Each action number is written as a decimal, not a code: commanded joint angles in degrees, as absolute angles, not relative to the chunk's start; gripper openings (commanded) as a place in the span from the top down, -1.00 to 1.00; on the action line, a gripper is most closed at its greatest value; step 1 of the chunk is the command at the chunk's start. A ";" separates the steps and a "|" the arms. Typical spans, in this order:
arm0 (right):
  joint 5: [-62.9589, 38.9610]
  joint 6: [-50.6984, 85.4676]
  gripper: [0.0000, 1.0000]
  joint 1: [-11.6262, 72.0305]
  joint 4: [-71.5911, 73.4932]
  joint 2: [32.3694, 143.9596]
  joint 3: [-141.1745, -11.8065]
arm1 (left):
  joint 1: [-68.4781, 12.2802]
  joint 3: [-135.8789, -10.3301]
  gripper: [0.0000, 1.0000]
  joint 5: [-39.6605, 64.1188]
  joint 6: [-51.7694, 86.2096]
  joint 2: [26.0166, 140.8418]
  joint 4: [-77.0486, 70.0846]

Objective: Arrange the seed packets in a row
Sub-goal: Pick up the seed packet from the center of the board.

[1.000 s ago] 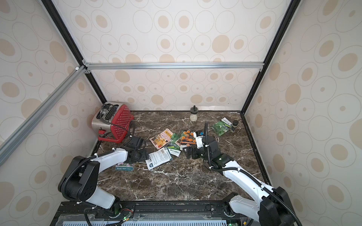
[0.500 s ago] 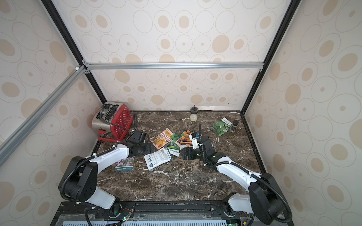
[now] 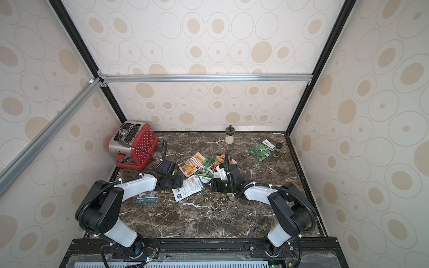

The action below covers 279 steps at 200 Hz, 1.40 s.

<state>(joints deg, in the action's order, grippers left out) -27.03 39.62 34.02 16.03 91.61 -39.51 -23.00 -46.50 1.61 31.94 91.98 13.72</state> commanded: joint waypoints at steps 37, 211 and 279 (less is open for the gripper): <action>-28.93 46.35 -0.27 35.65 26.54 100.21 -39.28 | -23.31 -44.24 -0.35 3.16 33.00 94.46 10.25; -20.54 39.29 1.00 40.14 33.15 93.21 -38.02 | -23.78 -58.20 -0.57 -0.06 32.87 85.61 24.91; -12.30 11.90 1.00 40.97 16.90 75.80 -41.49 | -23.74 -70.82 -0.71 4.63 37.11 83.58 30.02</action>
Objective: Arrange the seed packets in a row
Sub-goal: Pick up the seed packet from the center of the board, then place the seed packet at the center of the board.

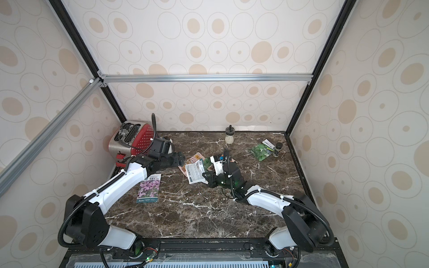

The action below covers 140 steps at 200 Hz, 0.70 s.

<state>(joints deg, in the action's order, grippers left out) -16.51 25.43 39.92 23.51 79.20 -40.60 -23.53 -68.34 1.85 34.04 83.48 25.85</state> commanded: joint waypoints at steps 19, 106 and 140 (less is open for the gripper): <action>-8.94 4.34 1.00 42.04 14.70 73.31 -41.81 | -23.65 -72.72 -0.71 7.42 38.52 84.71 29.61; 5.12 -21.30 1.00 47.58 25.36 69.94 -35.28 | -23.29 -74.76 -0.72 18.83 48.09 88.81 24.18; 12.87 -31.91 1.00 52.32 33.11 73.19 -33.73 | -23.37 -73.49 -0.69 24.40 54.14 89.91 18.15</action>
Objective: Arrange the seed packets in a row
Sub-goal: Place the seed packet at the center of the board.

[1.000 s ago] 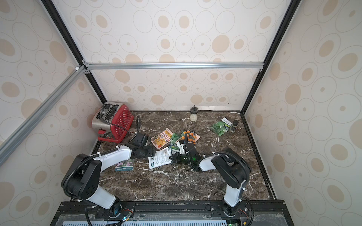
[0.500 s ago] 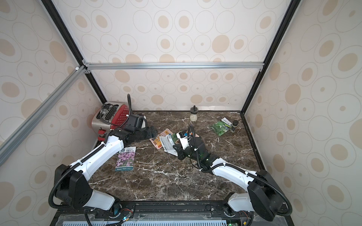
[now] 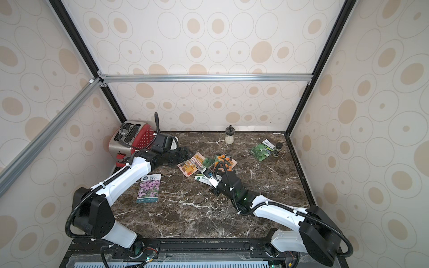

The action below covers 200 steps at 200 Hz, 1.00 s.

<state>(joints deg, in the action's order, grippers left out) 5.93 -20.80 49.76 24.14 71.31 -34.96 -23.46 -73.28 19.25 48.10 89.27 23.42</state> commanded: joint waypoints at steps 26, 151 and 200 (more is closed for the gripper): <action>16.53 -37.20 1.00 54.19 40.41 75.30 -32.12 | -23.57 -73.04 -0.68 26.36 56.85 89.91 16.15; 30.34 -59.69 1.00 58.31 77.12 92.31 -28.82 | -23.54 -69.71 -0.63 26.45 57.28 85.99 20.15; 30.16 -60.38 1.00 58.94 80.38 95.26 -30.65 | -23.50 -68.49 -0.58 26.89 57.83 86.44 18.51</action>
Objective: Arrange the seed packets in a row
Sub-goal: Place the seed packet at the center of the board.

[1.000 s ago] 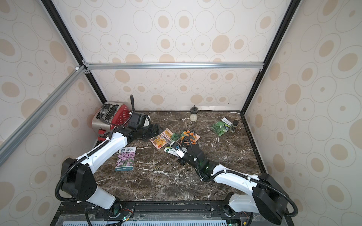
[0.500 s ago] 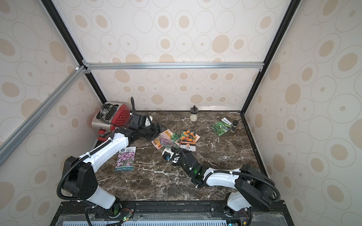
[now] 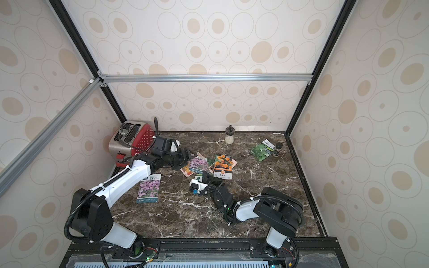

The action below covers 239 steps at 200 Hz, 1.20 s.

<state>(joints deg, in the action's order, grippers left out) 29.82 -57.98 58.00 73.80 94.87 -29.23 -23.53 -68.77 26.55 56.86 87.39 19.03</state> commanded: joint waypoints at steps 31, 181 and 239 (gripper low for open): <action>29.79 -60.12 1.00 60.04 79.73 95.84 -31.43 | -23.49 -67.44 -0.37 27.08 58.14 87.25 16.72; 30.50 -30.30 -0.99 62.10 50.53 70.12 -25.33 | -20.19 -63.83 1.00 20.12 40.30 76.71 20.80; 0.60 1.79 -0.95 45.80 14.32 60.98 -36.71 | -19.63 -52.79 0.99 23.43 37.13 69.15 13.10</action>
<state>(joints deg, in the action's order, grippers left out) 14.87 -13.74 47.68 31.75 58.02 -32.67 -19.75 -56.75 21.63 39.72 71.35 17.43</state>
